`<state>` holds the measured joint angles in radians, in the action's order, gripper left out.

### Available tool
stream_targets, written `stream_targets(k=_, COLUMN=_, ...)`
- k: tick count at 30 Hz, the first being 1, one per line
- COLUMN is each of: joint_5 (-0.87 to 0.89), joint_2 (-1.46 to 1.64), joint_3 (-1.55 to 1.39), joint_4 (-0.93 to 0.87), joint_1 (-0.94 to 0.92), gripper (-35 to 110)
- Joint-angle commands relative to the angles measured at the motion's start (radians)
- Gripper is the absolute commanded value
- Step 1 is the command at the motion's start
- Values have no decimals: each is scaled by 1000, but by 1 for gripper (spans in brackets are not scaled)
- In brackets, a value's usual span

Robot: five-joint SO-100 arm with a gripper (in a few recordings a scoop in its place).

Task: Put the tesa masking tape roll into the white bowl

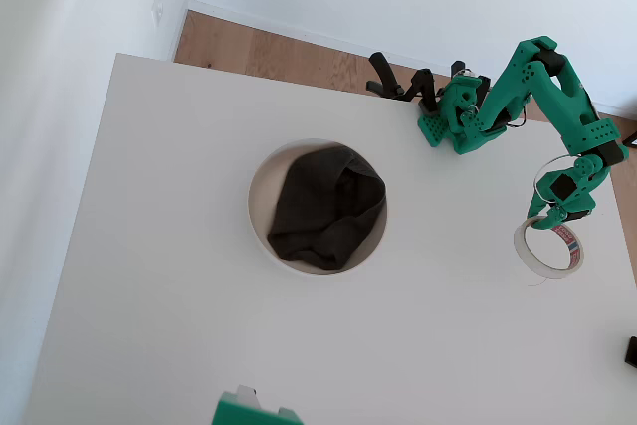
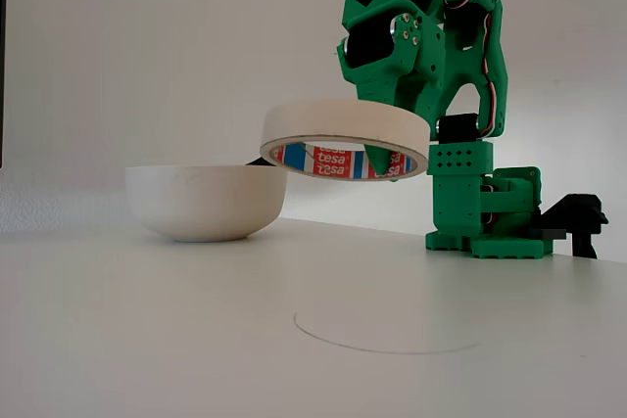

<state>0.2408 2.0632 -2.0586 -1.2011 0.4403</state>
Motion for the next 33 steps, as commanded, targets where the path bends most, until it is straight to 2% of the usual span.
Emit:
stream_targets(k=1, joint_5=-17, joint_2=219, joint_3=44, joint_4=-38, joint_1=-67, gripper=-8)
stream_targets(k=8, joint_5=-52, joint_2=407, joint_3=184, joint_4=-141, joint_1=-287, gripper=-8)
stream_targets(k=14, joint_5=-115, joint_2=448, joint_3=302, joint_4=-158, joint_1=-568, gripper=-8)
stream_targets(k=25, joint_5=-215, joint_2=258, joint_3=307, joint_4=60, joint_1=-1072, gripper=-8)
stream_targets(k=33, joint_5=-242, joint_2=28, joint_3=348, joint_4=227, joint_1=-1315, gripper=-8)
